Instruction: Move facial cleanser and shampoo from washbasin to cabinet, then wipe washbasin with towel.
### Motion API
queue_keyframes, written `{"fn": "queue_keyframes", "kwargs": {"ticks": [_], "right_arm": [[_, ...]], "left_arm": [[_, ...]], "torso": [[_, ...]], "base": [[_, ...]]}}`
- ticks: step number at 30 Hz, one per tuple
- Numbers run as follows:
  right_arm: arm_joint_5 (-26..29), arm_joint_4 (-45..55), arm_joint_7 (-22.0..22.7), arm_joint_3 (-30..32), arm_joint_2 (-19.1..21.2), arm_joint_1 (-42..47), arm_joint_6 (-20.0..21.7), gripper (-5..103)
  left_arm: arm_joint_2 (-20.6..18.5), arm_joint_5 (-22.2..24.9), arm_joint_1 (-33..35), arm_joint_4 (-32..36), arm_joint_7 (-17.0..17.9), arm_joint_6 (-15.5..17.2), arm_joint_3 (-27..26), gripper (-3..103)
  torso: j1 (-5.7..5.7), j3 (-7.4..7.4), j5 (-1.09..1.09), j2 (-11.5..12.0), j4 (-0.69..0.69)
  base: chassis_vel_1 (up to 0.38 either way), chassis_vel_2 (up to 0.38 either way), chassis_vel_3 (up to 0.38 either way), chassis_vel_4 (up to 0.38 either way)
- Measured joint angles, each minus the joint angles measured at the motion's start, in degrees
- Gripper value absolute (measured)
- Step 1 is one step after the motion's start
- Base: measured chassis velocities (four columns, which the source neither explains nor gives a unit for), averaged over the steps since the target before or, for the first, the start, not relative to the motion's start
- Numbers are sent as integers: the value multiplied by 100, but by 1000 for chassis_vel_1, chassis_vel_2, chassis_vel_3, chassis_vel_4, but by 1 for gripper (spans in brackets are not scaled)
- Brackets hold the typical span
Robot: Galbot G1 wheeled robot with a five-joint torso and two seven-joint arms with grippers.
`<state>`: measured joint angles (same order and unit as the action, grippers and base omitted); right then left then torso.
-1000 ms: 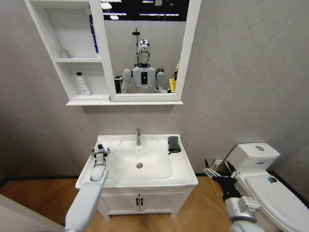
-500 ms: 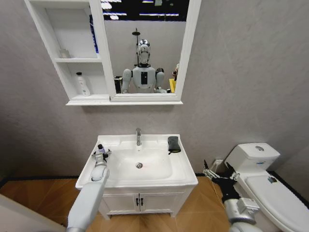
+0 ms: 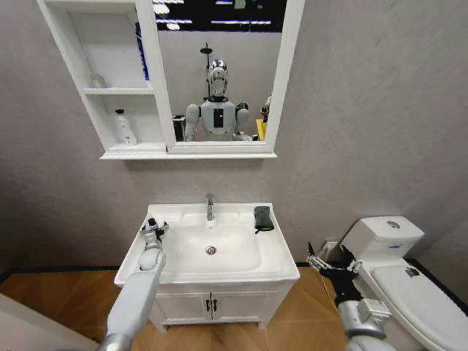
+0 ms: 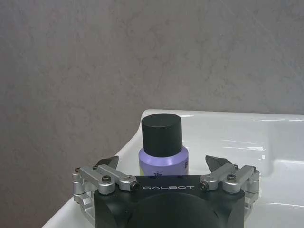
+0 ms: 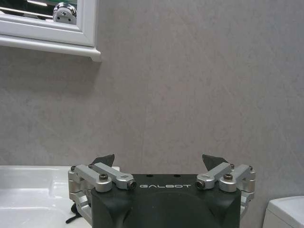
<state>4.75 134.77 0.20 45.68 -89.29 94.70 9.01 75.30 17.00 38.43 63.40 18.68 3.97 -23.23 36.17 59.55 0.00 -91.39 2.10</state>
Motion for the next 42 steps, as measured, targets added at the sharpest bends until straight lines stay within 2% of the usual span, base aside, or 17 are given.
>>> {"fn": "queue_keyframes", "kwargs": {"ticks": [3, 9, 11, 13, 17, 18, 23, 25, 26, 29, 30, 32, 33, 35, 36, 38, 42], "right_arm": [[0, -8, -1, 2, -3, -2, 0, 100], [3, -28, 0, 24, 2, -5, 1, 100], [1, -37, 0, 26, 4, -6, -1, 100], [-3, -42, 0, 28, 20, -5, -8, 100], [-3, -34, -1, 31, 37, -12, -6, 100], [-3, -26, -2, 32, 41, -40, 0, 100], [-5, -24, -2, 31, 52, -73, 15, 100], [-6, -23, -2, 33, 69, -88, 42, 100], [-6, -23, -2, 33, 69, -88, 42, 100], [-20, -48, -3, 18, 86, -150, 87, 100], [-20, -48, -3, 18, 86, -150, 87, 100], [-54, -90, -11, -44, 88, -206, 114, 100], [-54, -90, -11, -44, 88, -206, 114, 100], [-124, -148, -24, -135, 82, -261, 119, 100], [-124, -148, -24, -135, 82, -261, 119, 100], [-175, -169, -84, -212, 70, -280, 119, 100], [-183, -168, -125, -220, 67, -280, 119, 100]], "left_arm": [[-7, -17, -38, -85, 16, -5, -14, 101], [3, -33, -61, -149, 49, -16, -26, 77], [1, -33, -46, -116, 47, -17, -26, 77], [-20, -24, -5, -29, 43, -6, -19, 61], [-29, -14, 12, 12, 41, -2, -17, 56], [-32, -13, 21, 35, 40, 0, -16, 44], [-93, -60, 184, 423, 92, 199, -17, 43], [-269, -49, 458, 1231, 270, 541, -13, 43], [-269, -49, 458, 1231, 270, 541, -13, 43], [-886, 360, 1043, 3104, 651, 1224, 12, 43], [-886, 360, 1043, 3104, 651, 1224, 12, 43], [-1409, 1036, 1326, 4478, 845, 1778, -4, 43], [-1409, 1036, 1326, 4478, 845, 1778, -4, 43], [-1995, 1954, 1284, 5464, 1129, 2409, -47, 43], [-1995, 1954, 1284, 5464, 1129, 2409, -47, 43], [-2670, 2852, 796, 6057, 1482, 2944, -57, 43], [-3148, 3520, 114, 6133, 1717, 3246, 68, 43]], "torso": [[0, 0, 0, 0, 0], [0, 0, 0, 0, 0], [0, 0, 0, 0, 0], [0, 0, 0, 0, 0], [0, 0, 0, 0, 0], [0, -1, 0, 0, 0], [1, 0, -2, 0, -2], [1, 0, -2, 0, -1], [1, 0, -2, 0, -1], [-1, -1, 0, 0, 2], [-1, -1, 0, 0, 2], [-1, -2, 1, -1, 0], [-1, -2, 1, -1, 0], [-2, -2, 0, -1, 1], [-2, -2, 0, -1, 1], [-1, -2, 2, -1, 0], [-1, -1, -1, -1, 0]], "base": [[0, 0, 0, 0], [0, 0, 0, 0], [0, 0, 0, 0], [0, 0, 0, 0], [0, 0, 0, 0], [0, 0, 0, 0], [0, 0, 0, 0], [0, 0, 0, 0], [0, 0, 0, 0], [0, 0, 0, 0], [0, 0, 0, 0], [0, 0, 0, 0], [0, 0, 0, 0], [0, 0, 0, 0], [0, 0, 0, 0], [0, 0, 0, 0], [0, 0, 0, 0]]}}
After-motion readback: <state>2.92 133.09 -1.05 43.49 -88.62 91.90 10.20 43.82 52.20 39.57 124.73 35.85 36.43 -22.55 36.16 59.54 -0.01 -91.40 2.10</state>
